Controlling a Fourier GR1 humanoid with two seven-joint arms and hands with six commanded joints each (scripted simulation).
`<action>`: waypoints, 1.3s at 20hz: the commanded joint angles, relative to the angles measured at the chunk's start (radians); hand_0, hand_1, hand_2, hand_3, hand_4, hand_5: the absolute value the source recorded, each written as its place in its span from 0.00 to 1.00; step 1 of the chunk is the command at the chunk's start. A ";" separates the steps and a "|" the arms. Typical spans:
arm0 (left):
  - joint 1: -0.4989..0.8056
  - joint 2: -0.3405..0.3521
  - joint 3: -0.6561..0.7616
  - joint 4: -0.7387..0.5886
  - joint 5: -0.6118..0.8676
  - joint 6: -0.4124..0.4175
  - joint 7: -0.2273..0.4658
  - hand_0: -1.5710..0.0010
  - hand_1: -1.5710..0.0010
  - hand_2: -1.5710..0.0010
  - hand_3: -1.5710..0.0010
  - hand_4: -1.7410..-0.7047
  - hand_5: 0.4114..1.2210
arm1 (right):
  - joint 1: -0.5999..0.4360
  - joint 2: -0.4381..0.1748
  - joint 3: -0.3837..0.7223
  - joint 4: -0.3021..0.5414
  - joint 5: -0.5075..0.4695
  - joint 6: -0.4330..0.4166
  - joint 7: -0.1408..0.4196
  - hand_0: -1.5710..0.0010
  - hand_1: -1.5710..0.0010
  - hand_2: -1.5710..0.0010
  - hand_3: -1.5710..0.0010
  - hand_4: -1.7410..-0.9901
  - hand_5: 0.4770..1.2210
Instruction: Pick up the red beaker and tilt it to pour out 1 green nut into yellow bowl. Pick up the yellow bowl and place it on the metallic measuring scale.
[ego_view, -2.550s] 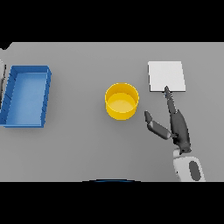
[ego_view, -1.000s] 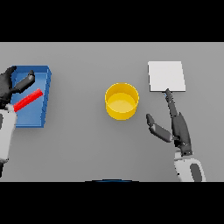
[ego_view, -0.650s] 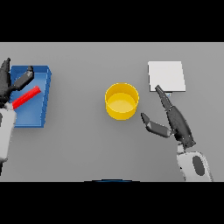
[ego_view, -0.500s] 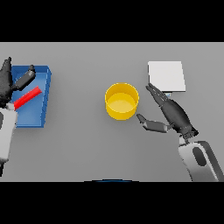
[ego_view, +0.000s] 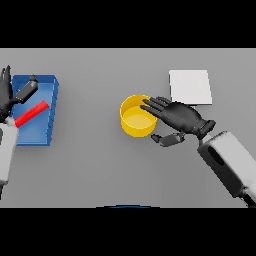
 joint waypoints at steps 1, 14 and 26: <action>0.002 -0.007 -0.002 -0.001 0.002 0.003 0.001 1.00 1.00 1.00 1.00 0.96 0.36 | -0.024 -0.010 0.030 0.021 0.032 0.012 -0.015 1.00 1.00 1.00 1.00 0.69 0.30; 0.028 0.012 0.007 -0.027 0.011 -0.007 -0.020 1.00 1.00 1.00 1.00 0.96 0.35 | -0.228 0.091 0.190 0.258 0.132 0.119 -0.032 1.00 1.00 1.00 1.00 0.64 0.34; 0.025 0.015 0.017 -0.021 0.022 -0.012 -0.012 1.00 1.00 1.00 1.00 0.96 0.36 | -0.279 0.134 0.194 0.370 0.111 0.226 0.010 0.98 0.98 0.95 0.91 0.58 0.44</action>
